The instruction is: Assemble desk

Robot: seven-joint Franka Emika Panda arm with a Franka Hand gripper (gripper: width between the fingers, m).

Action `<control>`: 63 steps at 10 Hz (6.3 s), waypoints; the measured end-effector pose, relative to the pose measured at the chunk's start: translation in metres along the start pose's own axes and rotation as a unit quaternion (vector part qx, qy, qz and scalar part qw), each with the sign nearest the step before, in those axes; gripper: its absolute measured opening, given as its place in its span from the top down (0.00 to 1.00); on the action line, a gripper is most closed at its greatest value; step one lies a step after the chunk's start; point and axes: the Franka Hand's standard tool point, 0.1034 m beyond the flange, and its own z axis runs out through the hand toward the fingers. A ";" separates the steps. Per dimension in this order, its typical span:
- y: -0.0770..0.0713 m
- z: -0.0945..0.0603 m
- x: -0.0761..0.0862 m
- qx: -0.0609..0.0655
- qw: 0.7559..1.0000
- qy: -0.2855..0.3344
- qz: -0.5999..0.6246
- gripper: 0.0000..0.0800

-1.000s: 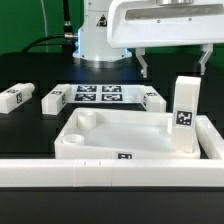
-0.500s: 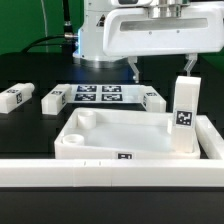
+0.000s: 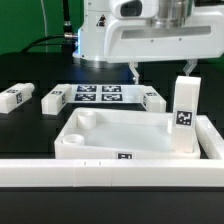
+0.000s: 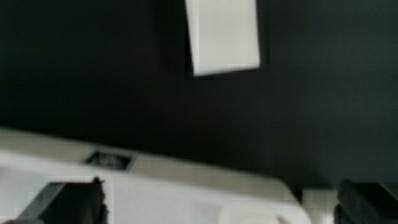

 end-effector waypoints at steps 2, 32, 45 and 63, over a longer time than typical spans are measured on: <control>0.001 0.014 -0.012 -0.001 0.999 -0.047 0.002 0.19; -0.008 0.083 -0.055 -0.026 0.930 -0.360 -0.063 0.52; 0.019 0.013 -0.033 0.006 0.952 -0.300 -0.054 0.64; 0.110 -0.056 0.029 -0.012 0.974 0.224 0.000 0.64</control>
Offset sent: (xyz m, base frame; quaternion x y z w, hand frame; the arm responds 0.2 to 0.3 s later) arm 0.0000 0.0000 0.0000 0.0000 -0.1938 0.0000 0.9810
